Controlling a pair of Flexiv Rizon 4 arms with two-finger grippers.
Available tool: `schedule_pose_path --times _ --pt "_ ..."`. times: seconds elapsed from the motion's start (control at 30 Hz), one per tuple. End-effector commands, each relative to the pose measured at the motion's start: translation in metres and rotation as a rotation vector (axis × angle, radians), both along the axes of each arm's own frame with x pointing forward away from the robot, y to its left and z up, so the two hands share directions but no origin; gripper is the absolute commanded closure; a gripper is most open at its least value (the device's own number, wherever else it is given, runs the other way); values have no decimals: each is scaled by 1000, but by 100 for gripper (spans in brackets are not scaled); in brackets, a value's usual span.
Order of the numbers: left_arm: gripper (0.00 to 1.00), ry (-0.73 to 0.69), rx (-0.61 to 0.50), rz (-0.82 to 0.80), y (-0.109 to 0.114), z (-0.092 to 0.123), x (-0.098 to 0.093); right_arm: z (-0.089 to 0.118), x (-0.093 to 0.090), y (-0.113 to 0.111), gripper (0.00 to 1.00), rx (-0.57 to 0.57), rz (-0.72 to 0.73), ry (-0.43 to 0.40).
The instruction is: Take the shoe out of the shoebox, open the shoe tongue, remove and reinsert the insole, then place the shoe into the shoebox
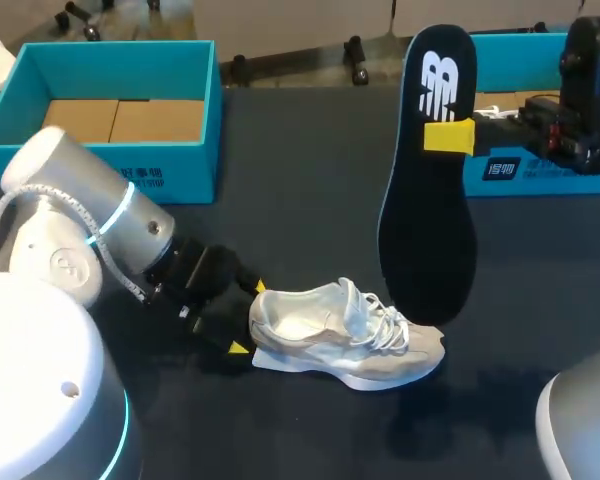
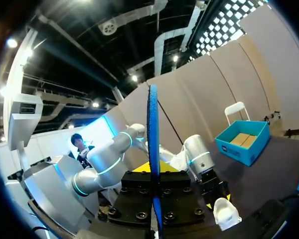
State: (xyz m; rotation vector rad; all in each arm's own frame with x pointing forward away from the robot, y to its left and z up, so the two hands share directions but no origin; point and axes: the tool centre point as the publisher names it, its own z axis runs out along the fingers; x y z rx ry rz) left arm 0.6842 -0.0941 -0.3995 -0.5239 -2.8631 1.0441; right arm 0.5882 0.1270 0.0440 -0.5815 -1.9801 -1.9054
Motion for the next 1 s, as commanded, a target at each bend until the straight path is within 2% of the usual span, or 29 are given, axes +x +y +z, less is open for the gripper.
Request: schedule_pose_path --times 0.03,0.1,0.23,0.27,0.63,0.73,1.0 --pt "0 -58 284 20 -3 11 0 1 4 3 100 -3 4 2" --pt "0 -108 338 23 -3 13 -3 1 4 3 100 -3 4 2" --pt "0 -78 492 123 -7 21 0 1 4 3 100 -3 4 2" --pt "0 -109 512 144 -8 25 2 1 4 3 100 -3 4 2" --pt "0 -109 512 144 -8 25 2 1 4 3 100 -3 4 2" --pt "0 -78 514 165 -11 31 3 1 4 3 100 -3 4 2" --pt "0 -173 585 197 -19 39 -7 1 4 3 100 -3 4 2"
